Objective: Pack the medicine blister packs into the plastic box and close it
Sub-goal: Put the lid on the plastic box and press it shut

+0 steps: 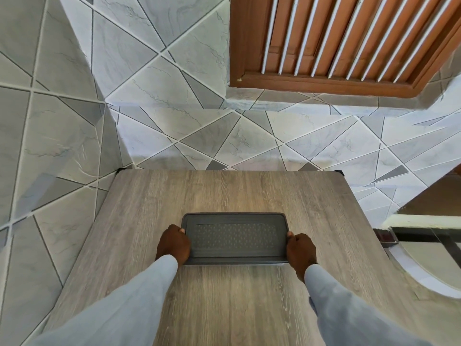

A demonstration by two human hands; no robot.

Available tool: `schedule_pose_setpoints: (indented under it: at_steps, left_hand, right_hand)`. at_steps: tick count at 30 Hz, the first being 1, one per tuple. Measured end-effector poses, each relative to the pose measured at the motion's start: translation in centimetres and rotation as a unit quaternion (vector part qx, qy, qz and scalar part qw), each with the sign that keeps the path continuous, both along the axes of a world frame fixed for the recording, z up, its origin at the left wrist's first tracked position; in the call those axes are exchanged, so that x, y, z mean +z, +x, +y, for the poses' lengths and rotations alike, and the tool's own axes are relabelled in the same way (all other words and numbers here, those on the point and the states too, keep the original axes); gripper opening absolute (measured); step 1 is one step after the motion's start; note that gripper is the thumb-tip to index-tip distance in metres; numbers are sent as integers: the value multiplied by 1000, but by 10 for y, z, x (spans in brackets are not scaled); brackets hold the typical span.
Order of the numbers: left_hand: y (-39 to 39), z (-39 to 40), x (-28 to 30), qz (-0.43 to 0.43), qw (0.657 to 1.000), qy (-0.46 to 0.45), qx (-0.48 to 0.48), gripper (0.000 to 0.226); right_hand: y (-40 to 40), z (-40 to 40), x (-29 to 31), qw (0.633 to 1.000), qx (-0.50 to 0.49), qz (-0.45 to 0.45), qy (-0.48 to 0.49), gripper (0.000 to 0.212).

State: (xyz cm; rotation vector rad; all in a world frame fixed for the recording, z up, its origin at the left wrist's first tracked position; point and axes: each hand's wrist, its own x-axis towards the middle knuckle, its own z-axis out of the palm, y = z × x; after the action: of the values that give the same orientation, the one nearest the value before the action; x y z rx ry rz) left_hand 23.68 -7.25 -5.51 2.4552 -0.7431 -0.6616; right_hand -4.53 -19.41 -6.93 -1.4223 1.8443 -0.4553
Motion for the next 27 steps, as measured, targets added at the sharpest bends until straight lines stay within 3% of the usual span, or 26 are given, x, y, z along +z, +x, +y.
schedule_pose_setpoints:
  at_steps: [8, 17, 27]
  left_hand:
    - [-1, 5, 1, -17, 1000, 6, -25, 28]
    - [-21, 29, 29, -42, 998, -18, -40, 39]
    - [-61, 73, 85, -168, 977, -101, -78, 31]
  right_hand:
    - [-1, 1, 5, 1000, 9, -7, 0, 38]
    - [-12, 14, 32, 991, 107, 50, -62, 35]
    - [-15, 37, 89, 942, 263, 69, -197, 41]
